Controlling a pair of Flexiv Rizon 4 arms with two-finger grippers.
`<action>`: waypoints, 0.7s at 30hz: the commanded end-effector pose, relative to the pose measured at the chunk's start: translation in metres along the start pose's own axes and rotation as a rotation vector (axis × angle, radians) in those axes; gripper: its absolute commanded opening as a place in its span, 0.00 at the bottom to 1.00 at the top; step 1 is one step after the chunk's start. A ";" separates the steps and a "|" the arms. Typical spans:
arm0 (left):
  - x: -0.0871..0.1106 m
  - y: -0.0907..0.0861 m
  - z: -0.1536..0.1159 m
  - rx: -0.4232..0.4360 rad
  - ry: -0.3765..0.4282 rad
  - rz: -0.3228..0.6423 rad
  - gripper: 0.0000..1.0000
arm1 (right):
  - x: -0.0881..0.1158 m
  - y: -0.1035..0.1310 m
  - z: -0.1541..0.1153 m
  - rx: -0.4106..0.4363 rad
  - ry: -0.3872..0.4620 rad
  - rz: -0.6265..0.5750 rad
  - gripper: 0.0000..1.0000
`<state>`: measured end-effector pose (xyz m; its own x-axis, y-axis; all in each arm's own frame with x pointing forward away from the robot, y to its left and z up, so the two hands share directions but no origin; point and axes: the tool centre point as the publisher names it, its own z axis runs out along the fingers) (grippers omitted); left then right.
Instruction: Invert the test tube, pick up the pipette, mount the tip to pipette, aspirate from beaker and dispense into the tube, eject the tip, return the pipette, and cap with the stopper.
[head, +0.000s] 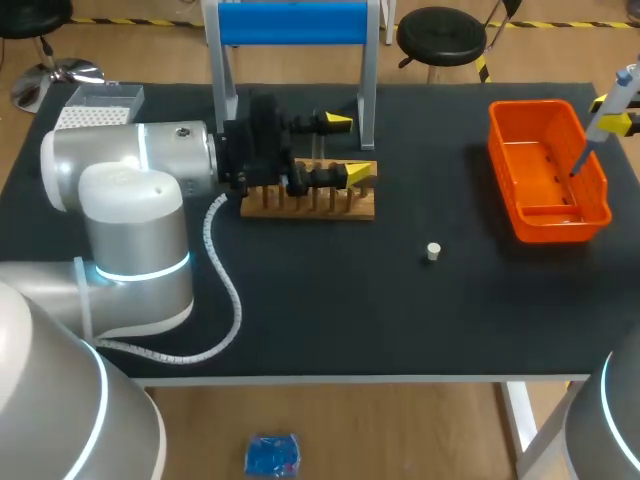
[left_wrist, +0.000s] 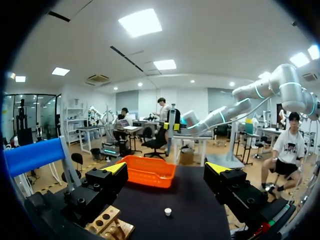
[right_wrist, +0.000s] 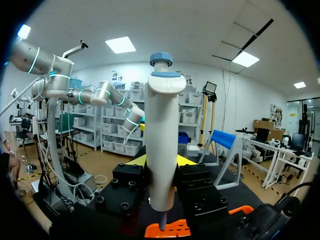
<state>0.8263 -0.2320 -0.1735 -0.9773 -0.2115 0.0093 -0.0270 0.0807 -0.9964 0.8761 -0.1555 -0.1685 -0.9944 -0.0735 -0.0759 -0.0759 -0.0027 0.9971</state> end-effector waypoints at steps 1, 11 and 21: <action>0.001 -0.002 0.001 -0.011 -0.007 -0.001 1.00 | 0.000 0.001 0.000 0.003 0.000 0.000 0.00; 0.001 -0.003 0.001 -0.033 -0.026 -0.003 1.00 | 0.000 0.001 0.000 0.003 0.000 0.000 0.00; 0.001 -0.003 0.001 -0.033 -0.026 -0.003 1.00 | 0.011 0.012 0.004 0.038 -0.001 -0.020 0.00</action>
<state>0.8255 -0.2328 -0.1698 -0.9718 -0.2356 0.0109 -0.0389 0.1145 -0.9927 0.8742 -0.1550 -0.1692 -0.9932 -0.0805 -0.0844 -0.0849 0.0039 0.9964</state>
